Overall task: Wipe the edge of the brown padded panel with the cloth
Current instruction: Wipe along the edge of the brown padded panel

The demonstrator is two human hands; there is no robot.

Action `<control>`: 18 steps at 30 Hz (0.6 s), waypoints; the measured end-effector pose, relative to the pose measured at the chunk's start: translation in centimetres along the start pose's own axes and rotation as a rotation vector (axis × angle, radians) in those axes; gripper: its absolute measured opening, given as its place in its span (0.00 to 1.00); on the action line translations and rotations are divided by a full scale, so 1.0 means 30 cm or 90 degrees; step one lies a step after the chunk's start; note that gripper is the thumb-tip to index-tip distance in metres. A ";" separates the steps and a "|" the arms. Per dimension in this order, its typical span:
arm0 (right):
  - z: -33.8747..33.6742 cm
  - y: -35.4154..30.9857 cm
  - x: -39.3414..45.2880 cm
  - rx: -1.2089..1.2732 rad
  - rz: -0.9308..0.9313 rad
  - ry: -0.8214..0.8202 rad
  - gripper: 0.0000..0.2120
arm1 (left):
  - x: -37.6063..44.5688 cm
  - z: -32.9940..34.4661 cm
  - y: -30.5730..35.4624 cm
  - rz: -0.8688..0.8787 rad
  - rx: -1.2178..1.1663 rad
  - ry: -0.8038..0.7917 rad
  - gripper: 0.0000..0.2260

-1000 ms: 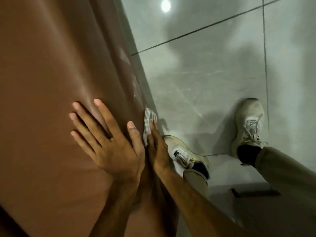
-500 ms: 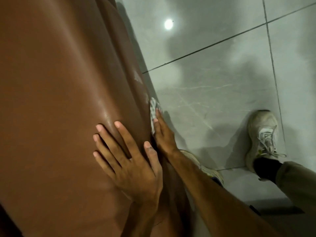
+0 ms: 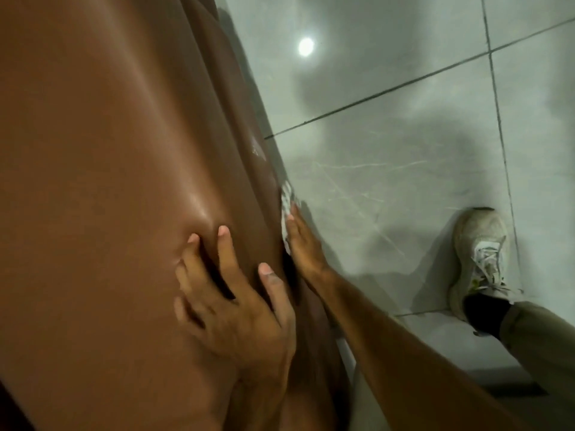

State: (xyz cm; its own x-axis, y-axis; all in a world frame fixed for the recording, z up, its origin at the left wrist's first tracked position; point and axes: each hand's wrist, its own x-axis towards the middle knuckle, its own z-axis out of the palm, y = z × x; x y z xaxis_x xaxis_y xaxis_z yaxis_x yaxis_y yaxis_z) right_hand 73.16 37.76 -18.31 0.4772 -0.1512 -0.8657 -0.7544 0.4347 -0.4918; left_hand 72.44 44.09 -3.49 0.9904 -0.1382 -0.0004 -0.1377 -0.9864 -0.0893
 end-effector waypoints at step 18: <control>0.012 -0.148 -0.017 0.071 0.092 0.000 0.24 | 0.724 0.019 0.077 0.130 0.051 0.102 0.31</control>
State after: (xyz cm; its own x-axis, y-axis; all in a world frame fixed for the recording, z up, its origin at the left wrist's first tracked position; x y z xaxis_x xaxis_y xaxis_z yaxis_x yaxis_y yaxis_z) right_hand 76.43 36.22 -15.66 0.3680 -0.0803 -0.9264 -0.7605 0.5473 -0.3495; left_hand 93.65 38.87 -4.26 0.9270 -0.3516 0.1308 -0.3261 -0.9276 -0.1822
